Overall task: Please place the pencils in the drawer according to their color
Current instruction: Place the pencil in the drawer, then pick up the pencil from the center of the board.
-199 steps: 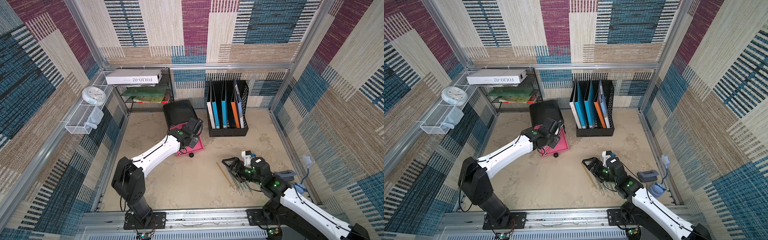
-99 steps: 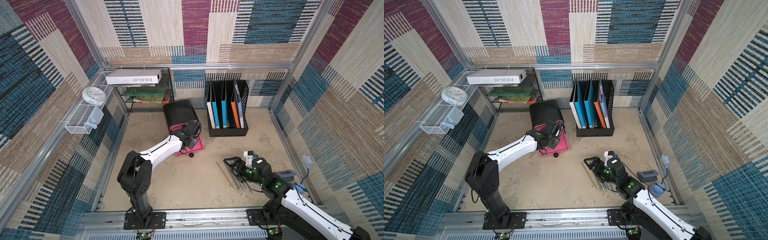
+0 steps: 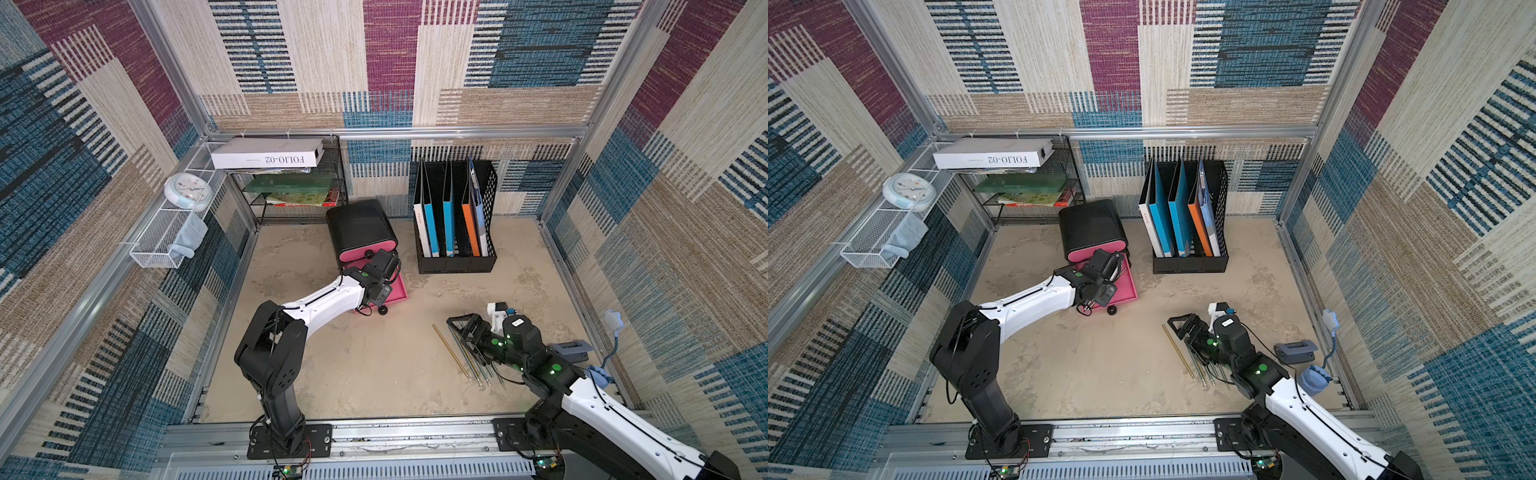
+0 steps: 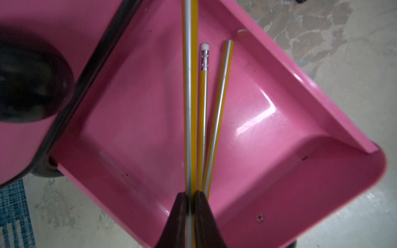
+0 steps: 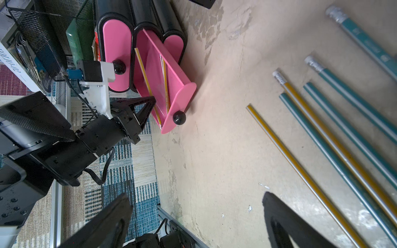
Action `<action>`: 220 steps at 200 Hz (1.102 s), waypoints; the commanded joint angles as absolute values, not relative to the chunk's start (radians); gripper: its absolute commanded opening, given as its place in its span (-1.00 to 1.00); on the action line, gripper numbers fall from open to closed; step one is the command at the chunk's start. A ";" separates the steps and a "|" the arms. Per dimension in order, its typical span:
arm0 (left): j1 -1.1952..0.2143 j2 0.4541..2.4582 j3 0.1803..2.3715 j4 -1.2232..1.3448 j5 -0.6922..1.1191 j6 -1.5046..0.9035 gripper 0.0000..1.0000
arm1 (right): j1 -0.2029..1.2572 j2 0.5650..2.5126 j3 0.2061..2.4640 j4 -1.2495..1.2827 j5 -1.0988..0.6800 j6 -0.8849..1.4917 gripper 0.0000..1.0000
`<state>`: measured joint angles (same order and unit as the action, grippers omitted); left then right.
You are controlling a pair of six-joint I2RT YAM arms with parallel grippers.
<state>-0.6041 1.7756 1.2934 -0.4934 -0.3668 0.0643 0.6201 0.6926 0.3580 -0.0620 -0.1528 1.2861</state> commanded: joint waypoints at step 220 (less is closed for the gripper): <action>-0.762 1.401 1.221 -0.745 -0.239 -0.841 -0.28 | 0.618 0.713 0.393 -0.125 -0.184 1.188 0.98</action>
